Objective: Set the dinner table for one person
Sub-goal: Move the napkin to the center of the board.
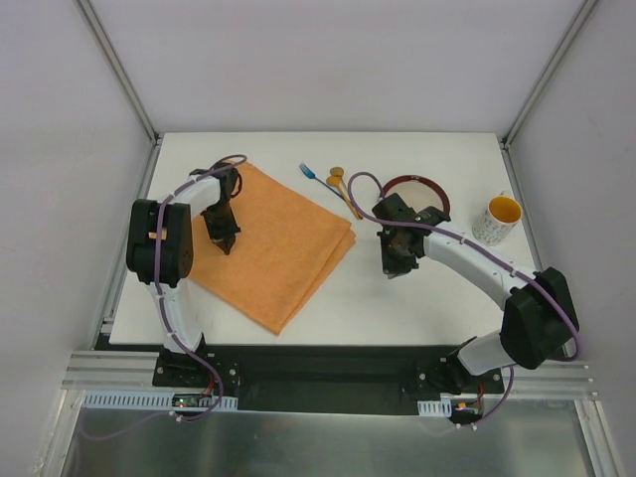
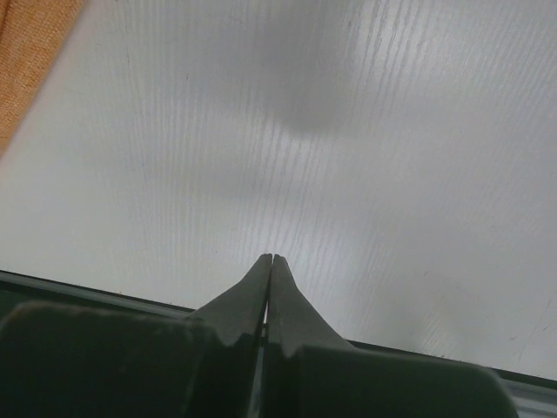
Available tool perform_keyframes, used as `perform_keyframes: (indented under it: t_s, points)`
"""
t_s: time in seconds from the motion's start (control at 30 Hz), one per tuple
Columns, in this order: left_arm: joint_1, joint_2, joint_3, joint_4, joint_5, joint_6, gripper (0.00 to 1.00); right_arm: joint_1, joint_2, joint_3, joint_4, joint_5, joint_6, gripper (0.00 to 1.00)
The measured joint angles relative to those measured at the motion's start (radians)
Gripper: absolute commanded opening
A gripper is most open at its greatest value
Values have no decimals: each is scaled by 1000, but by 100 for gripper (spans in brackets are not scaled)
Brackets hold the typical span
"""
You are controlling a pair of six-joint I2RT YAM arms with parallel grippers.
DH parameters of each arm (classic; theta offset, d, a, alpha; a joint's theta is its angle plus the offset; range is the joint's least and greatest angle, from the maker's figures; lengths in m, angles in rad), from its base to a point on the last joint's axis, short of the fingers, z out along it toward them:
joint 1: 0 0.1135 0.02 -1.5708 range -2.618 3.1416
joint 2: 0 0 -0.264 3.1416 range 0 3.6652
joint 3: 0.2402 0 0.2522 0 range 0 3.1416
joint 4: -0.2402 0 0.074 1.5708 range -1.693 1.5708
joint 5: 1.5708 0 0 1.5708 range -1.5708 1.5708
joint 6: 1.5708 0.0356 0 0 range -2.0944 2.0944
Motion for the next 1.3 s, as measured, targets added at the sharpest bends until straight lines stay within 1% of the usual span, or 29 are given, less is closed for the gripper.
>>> perform_keyframes:
  t_s: [0.2,0.33,0.4,0.53,0.63,0.83,1.3]
  points:
    - [-30,-46,-64,12,37,-1,0,0,0,0,-1,12,7,1]
    - [-111,-75,-110,6,74,-5,0,0,2,8,-9,14,7,1]
    - [-157,-82,-125,1,114,-13,0,0,5,15,-11,14,7,1]
    - [-248,-79,-130,-13,167,-39,0,3,11,27,-13,14,7,1]
    - [-321,-68,-125,-19,203,-58,0,6,11,27,-15,14,7,1]
    - [-409,-35,-93,-40,250,-92,0,9,11,26,-15,14,6,1]
    - [-487,53,14,-101,286,-111,0,11,13,7,-15,9,5,1]
